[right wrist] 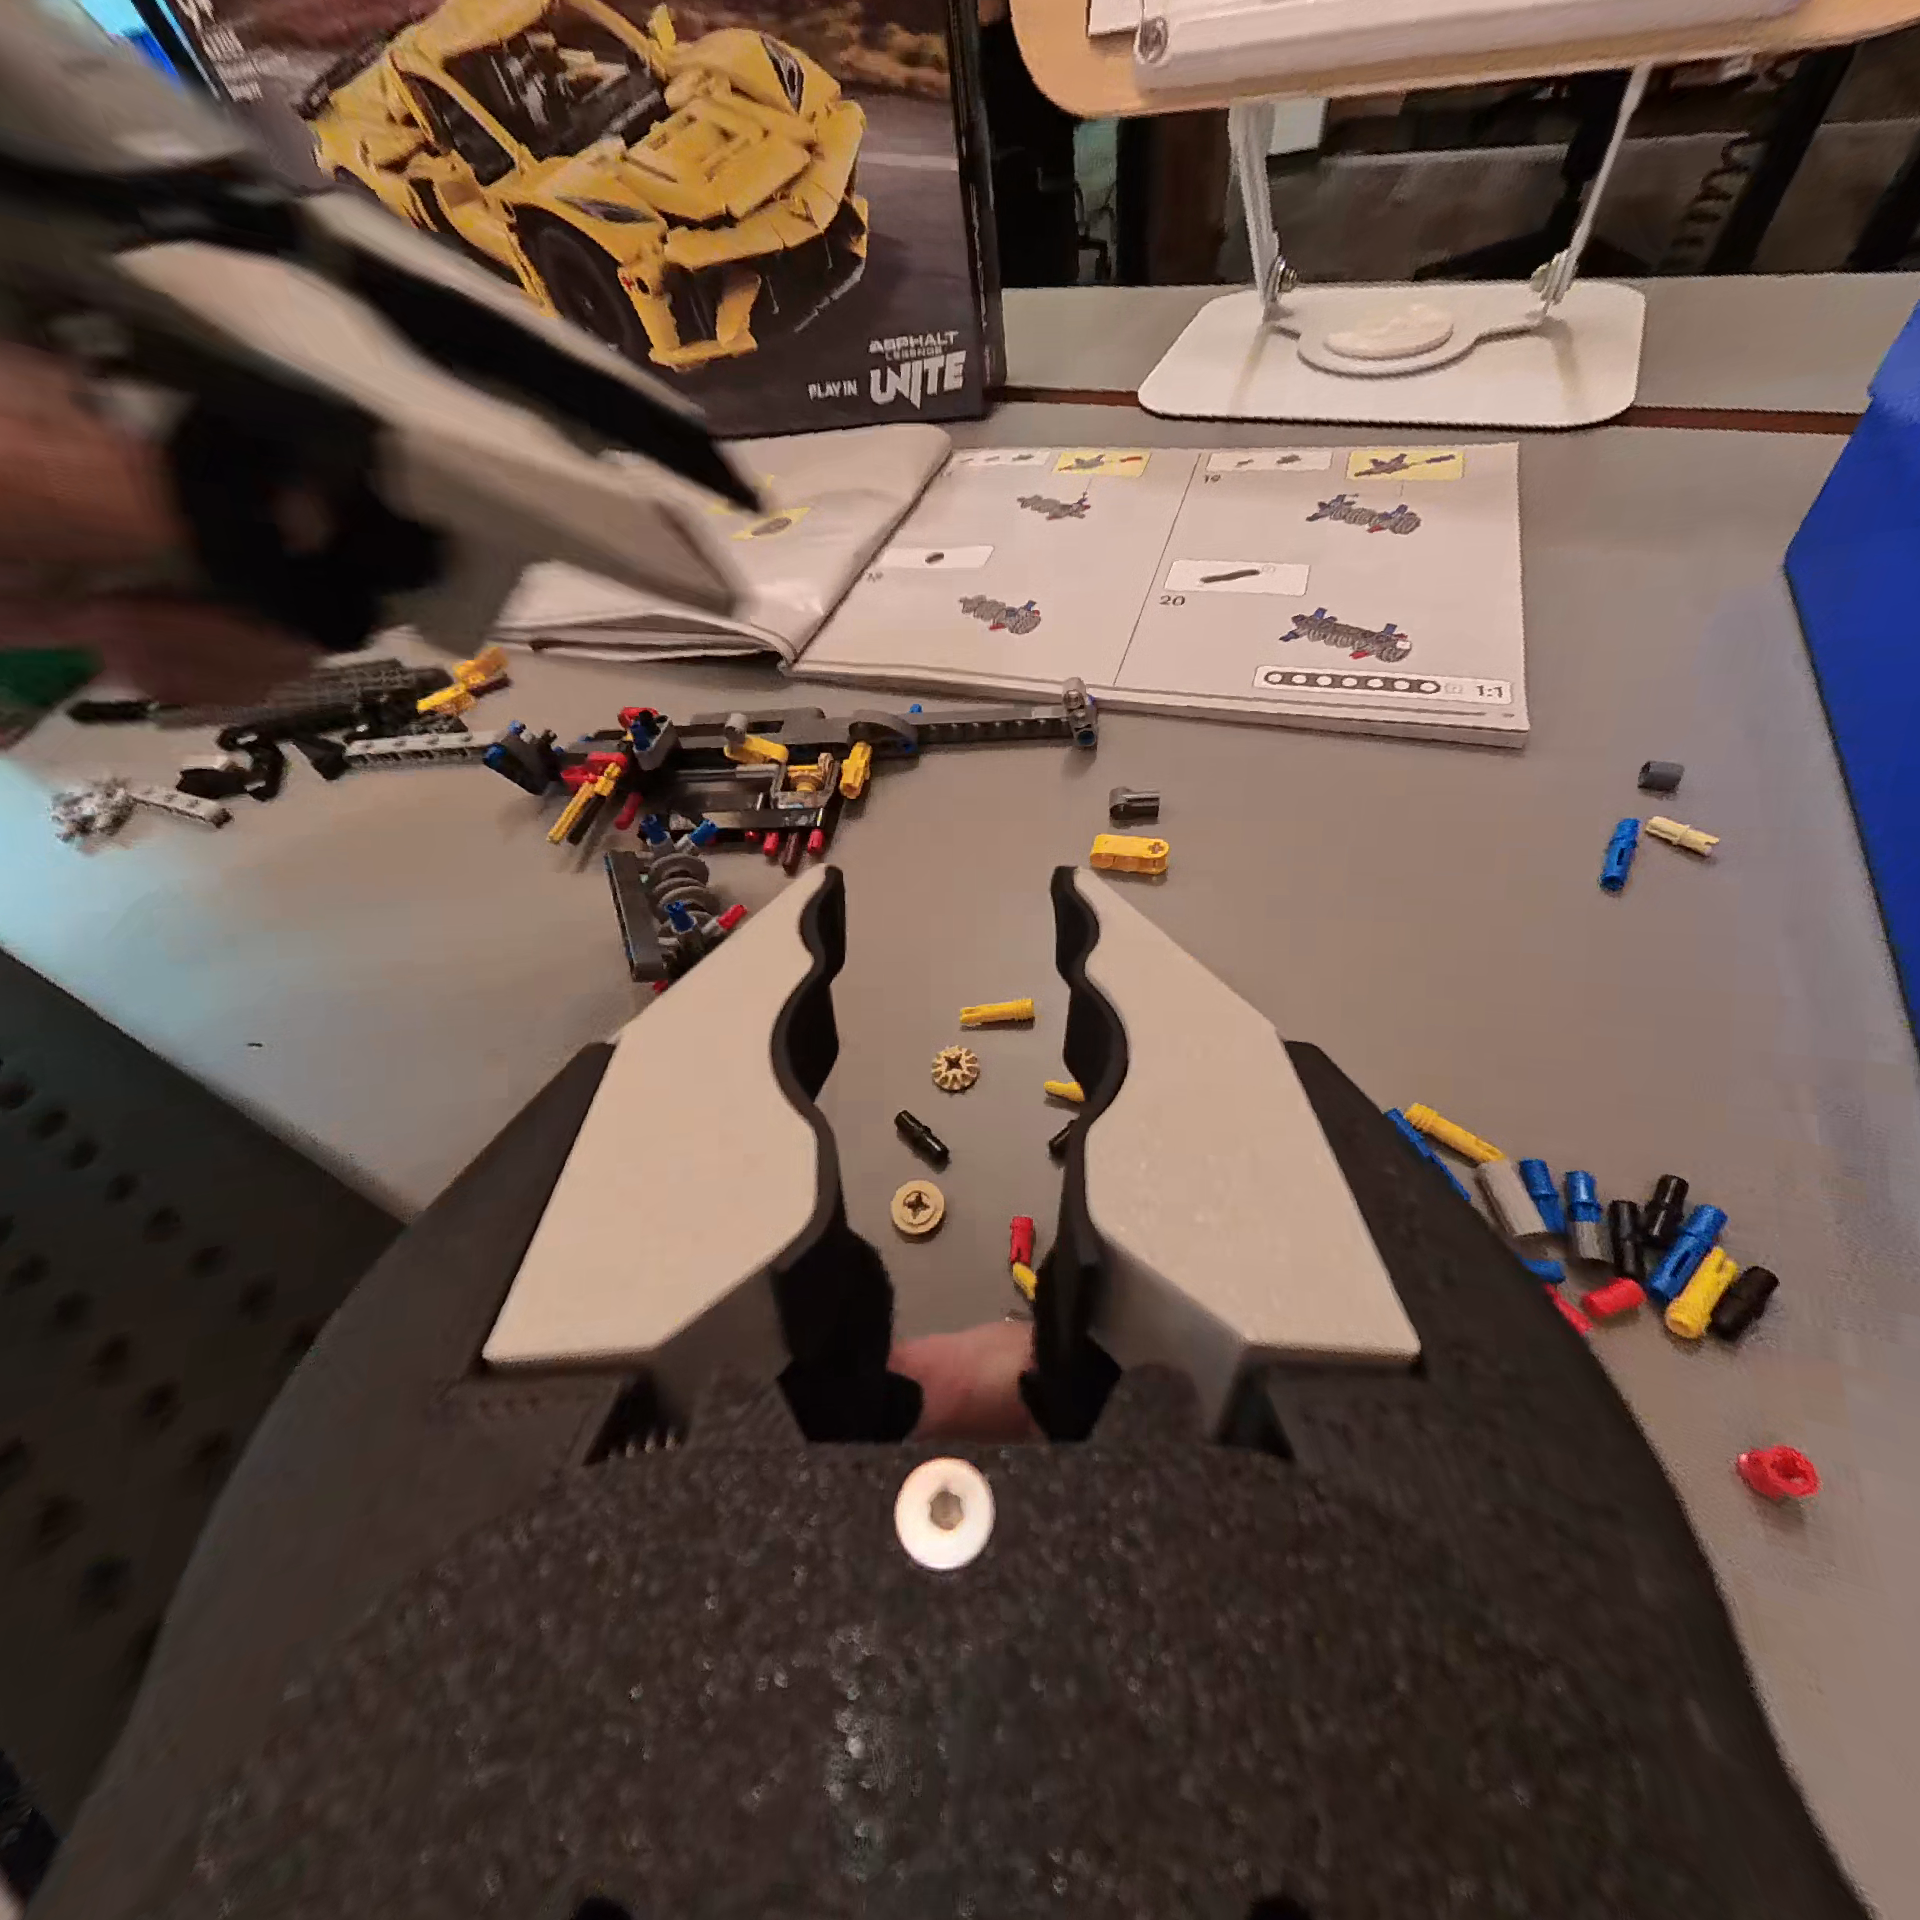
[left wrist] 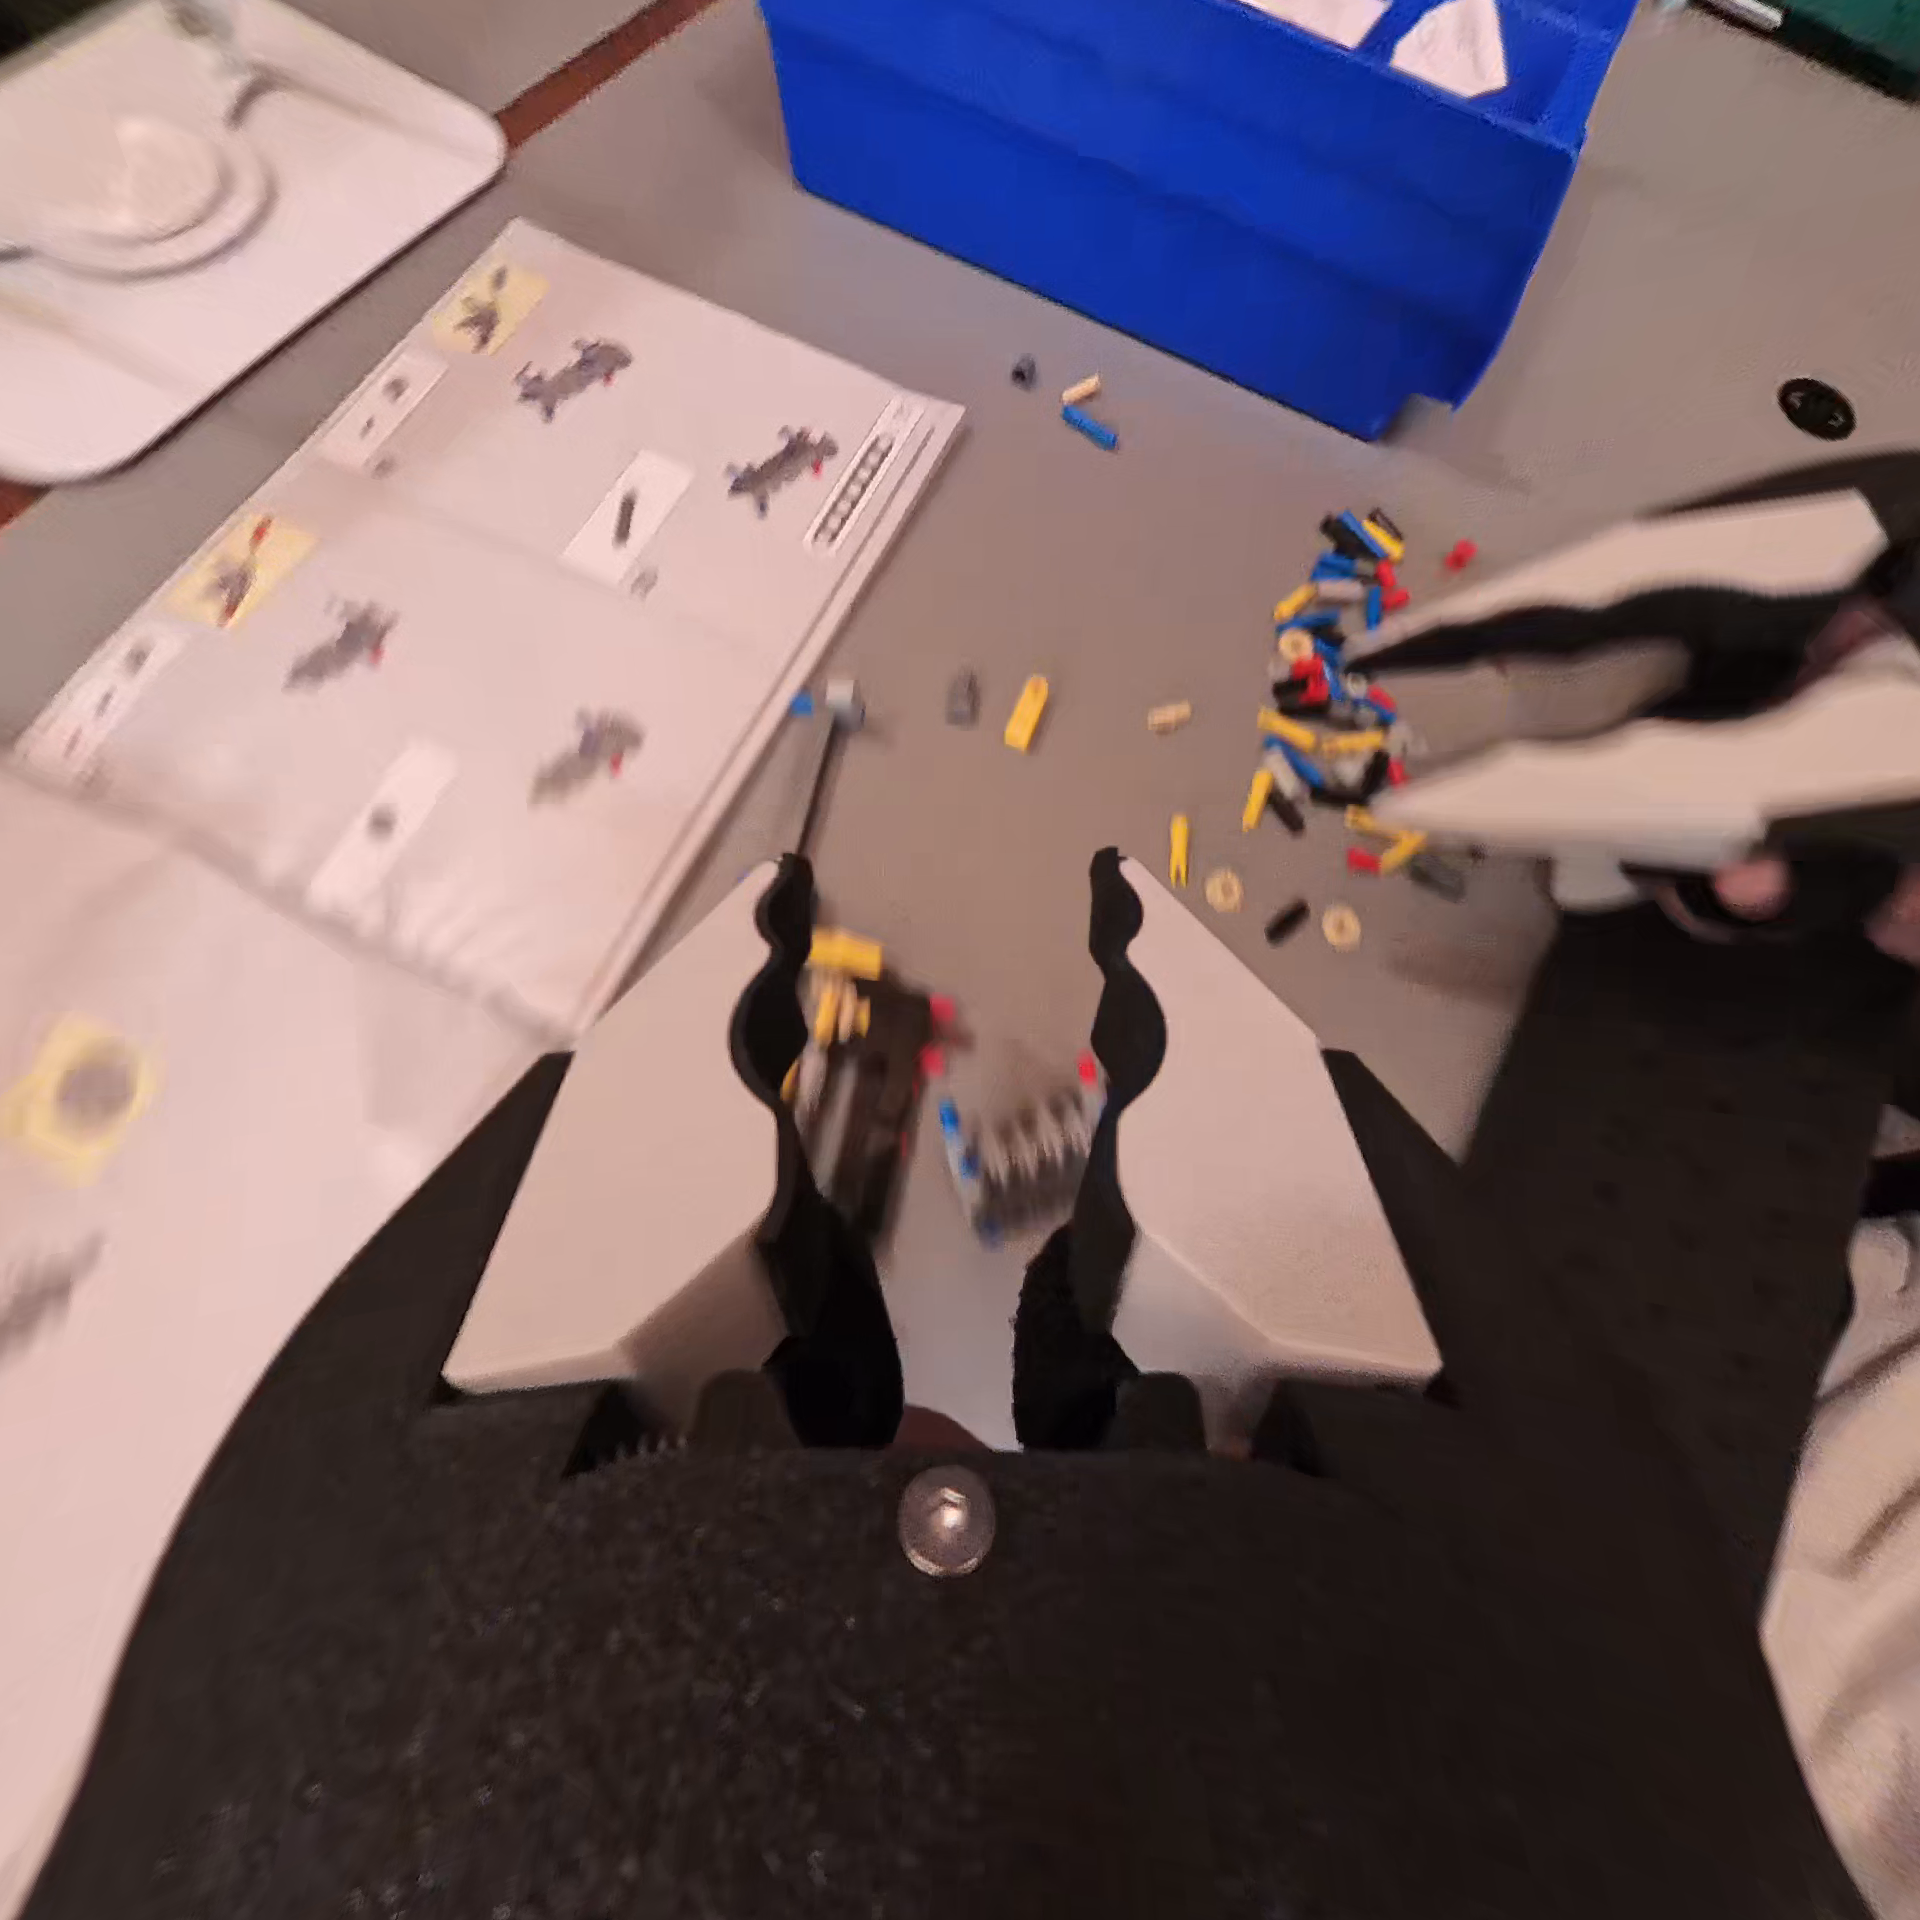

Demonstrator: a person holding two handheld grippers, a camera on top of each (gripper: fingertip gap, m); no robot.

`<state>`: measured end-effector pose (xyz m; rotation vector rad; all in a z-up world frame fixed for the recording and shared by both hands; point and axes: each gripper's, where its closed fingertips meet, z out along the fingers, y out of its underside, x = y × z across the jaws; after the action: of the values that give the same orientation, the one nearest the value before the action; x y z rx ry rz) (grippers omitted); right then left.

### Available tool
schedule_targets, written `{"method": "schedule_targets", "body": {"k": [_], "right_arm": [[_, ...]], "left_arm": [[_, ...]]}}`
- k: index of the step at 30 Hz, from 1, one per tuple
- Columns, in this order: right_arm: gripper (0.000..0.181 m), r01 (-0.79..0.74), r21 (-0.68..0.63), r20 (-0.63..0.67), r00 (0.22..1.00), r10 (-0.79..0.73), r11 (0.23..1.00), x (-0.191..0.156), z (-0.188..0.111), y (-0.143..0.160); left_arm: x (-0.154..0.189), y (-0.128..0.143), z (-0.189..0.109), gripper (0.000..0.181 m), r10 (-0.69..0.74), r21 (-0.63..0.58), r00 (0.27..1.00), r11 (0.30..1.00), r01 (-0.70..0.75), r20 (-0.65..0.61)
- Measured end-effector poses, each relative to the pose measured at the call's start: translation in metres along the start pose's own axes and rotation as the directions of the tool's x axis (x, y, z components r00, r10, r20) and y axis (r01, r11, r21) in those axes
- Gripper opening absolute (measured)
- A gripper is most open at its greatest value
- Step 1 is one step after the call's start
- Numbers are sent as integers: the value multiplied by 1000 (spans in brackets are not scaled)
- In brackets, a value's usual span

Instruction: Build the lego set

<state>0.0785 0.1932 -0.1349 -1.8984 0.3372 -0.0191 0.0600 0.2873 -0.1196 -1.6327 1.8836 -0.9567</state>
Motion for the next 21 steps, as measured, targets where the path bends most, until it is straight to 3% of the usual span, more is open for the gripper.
{"method": "schedule_targets", "body": {"k": [2,5,9,14,18,21], "right_arm": [[40,5,23,-9,1000,-5,1000,5,-2,-4],[39,-2,36,-9,1000,2,999,12,-4,-4],[38,-31,74,27,999,29,997,10,-14,-8],[37,-59,103,68,996,53,993,9,-20,-11],[37,-122,96,116,987,110,988,10,-19,-11],[37,-150,87,145,980,137,985,10,-19,-10]], "left_arm": [[-8,-28,47,53,48,-67,998,996,-50,-31],[-29,-46,118,56,157,-212,987,966,-149,24],[-27,-62,174,54,193,-248,981,951,-187,1],[-23,-61,200,43,220,-286,975,934,-211,-2],[-27,-62,203,14,211,-290,977,937,-196,21],[-27,-58,204,3,210,-304,978,932,-199,4]]}}
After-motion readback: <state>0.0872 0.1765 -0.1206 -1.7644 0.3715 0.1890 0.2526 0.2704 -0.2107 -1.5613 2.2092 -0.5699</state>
